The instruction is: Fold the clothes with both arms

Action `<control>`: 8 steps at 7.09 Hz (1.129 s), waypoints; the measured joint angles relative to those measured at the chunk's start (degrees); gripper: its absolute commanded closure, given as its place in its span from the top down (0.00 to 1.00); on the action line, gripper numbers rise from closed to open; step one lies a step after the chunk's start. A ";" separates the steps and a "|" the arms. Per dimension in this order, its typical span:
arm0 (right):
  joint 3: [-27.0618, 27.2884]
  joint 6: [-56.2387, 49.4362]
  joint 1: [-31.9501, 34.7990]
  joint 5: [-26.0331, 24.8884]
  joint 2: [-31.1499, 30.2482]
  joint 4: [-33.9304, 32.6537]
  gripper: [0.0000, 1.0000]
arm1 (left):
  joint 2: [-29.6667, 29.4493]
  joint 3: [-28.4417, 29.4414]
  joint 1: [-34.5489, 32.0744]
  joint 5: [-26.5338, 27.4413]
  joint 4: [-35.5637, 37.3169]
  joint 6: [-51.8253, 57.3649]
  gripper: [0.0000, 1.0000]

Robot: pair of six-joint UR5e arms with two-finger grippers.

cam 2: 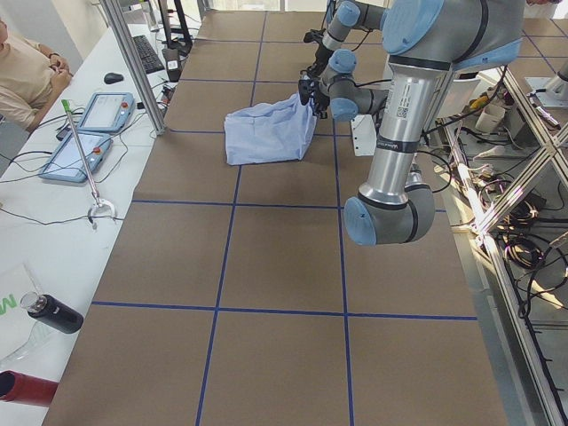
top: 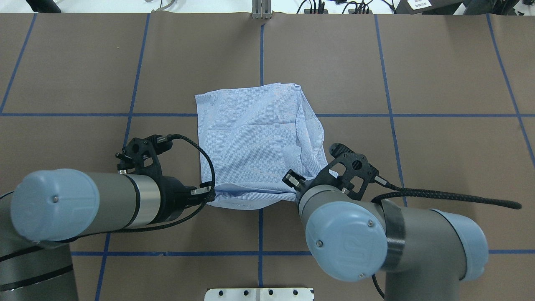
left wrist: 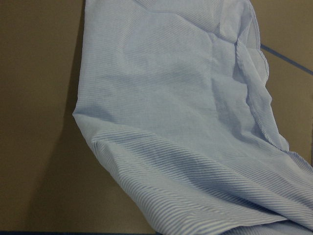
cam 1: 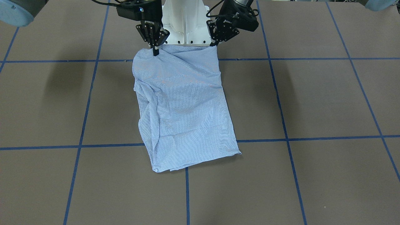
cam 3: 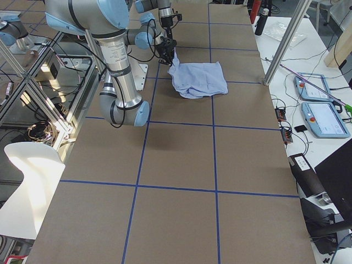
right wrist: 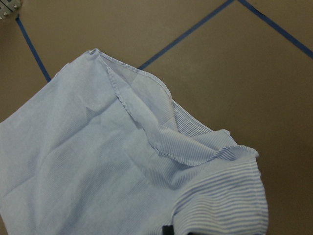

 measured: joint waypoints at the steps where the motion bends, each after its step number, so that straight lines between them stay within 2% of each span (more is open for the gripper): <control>1: -3.46 -1.95 2.89 0.88 2.64 0.43 0.00 | -2.24 3.14 -3.07 -0.10 0.46 2.74 0.00; 2: -6.69 -4.00 5.40 1.69 4.39 1.82 0.00 | -4.10 6.13 -6.15 -0.19 0.61 5.63 0.00; 4: -16.40 -8.08 10.13 2.71 7.45 9.09 0.00 | -7.77 13.27 -11.31 -0.27 0.35 10.34 0.00; 6: -30.91 -11.43 14.30 5.01 13.50 17.52 0.00 | -11.44 21.72 -14.40 -0.15 -1.00 14.18 0.00; 8: -45.26 -15.16 17.12 6.64 18.36 27.02 0.00 | -13.64 31.18 -16.24 0.00 -6.66 17.50 0.00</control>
